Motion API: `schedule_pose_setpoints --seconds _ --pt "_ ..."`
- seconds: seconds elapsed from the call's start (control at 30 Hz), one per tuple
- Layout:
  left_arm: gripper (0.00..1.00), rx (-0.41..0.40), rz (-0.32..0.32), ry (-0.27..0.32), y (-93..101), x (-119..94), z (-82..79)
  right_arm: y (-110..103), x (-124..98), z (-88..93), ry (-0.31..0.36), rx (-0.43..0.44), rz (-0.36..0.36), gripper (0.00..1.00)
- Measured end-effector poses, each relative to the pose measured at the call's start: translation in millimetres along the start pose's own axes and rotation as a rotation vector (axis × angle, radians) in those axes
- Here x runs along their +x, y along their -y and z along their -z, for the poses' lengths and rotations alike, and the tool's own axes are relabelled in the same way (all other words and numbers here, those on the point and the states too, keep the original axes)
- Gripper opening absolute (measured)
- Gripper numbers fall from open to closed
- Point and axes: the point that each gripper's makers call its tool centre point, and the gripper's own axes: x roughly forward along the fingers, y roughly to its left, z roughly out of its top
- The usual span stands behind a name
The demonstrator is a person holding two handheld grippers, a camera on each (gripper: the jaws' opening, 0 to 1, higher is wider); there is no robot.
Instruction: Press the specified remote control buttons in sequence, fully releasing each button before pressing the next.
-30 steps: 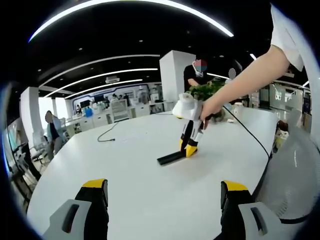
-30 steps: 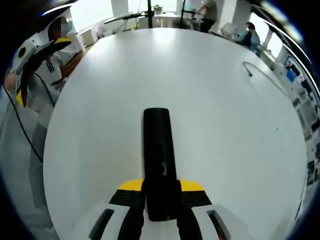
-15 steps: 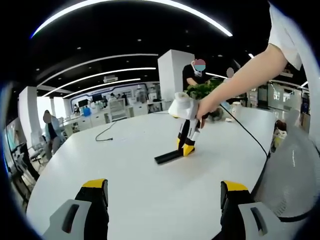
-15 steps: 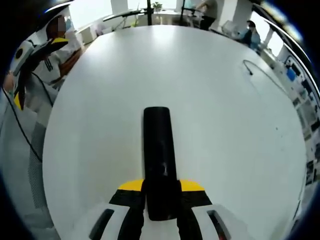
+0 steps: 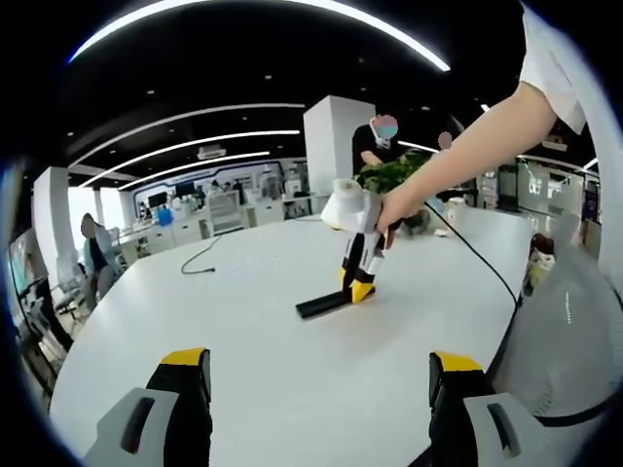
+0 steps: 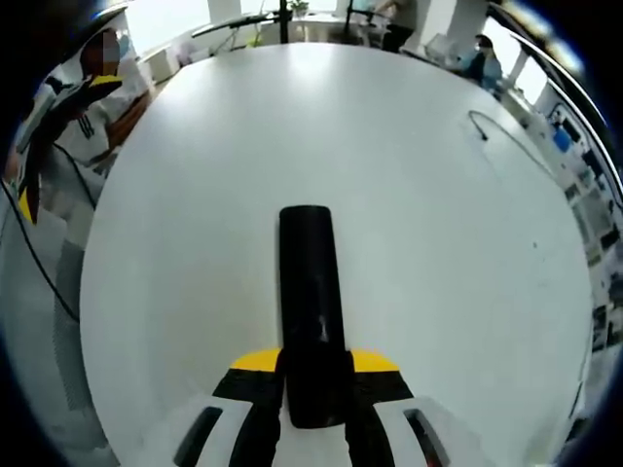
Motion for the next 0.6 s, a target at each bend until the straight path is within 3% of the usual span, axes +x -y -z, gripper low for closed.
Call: schedule_pose_setpoints --seconds 0.4,0.6 --pt "0.96 -0.006 -0.023 0.012 -4.5 -1.5 -1.8 0.1 -0.2 0.8 0.014 0.011 0.003 0.23" --pt "0.96 -0.014 -0.022 0.020 -4.2 -1.8 -3.3 10.0 -3.4 3.3 0.043 0.067 0.077 0.34"
